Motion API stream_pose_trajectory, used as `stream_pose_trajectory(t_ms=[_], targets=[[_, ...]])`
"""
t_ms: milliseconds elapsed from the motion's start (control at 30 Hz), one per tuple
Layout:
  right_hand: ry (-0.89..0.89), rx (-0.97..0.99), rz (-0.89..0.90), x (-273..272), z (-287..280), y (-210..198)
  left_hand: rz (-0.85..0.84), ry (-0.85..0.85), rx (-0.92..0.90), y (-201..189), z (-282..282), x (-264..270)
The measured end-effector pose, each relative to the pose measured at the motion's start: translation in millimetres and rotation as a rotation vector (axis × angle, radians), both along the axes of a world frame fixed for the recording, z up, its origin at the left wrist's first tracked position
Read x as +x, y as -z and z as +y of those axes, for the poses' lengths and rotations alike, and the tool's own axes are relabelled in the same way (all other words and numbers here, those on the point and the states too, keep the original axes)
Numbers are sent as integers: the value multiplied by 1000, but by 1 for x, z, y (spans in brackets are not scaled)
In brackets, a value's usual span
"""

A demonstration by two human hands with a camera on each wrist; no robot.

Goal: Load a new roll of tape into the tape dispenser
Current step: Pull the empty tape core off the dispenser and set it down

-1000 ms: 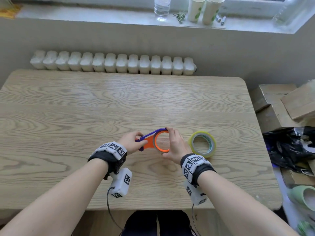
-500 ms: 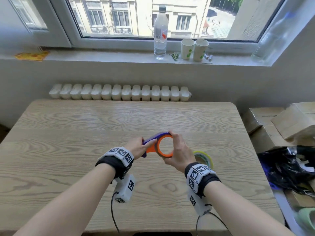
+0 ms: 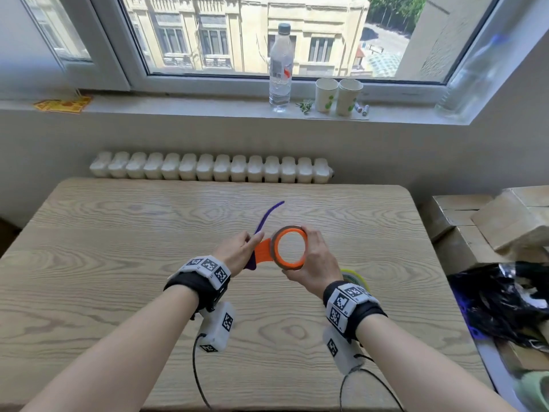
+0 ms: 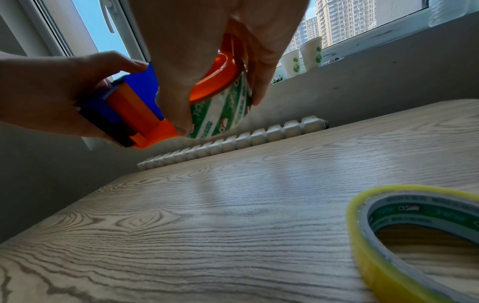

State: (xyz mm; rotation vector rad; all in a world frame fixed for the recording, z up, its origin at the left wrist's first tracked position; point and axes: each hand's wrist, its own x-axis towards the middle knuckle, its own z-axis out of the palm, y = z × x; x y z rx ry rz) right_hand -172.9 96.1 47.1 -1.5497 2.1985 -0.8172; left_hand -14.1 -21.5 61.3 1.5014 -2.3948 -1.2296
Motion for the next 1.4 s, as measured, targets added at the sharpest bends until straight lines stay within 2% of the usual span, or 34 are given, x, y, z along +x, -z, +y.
stream_pose_trajectory(t_ms=[233,433,667,867,1100,1233,1400], targets=[[13,-69,-16,2,0,-3,5,-36,10,6,0,2],[49,-127,-24,-3,-1,-8,13,-159,45,13,-10,7],[130,-104,-20,-29,-4,9,42,-212,74,23,-28,20],[209,108,-26,-36,-10,45,50,-237,83,37,-39,31],[136,407,-35,-23,-20,71,45,-265,101,55,-38,31],[107,467,-80,-18,-27,85,96,-261,149,66,-36,32],[80,503,-93,-13,-28,93,62,-215,133,65,-34,32]])
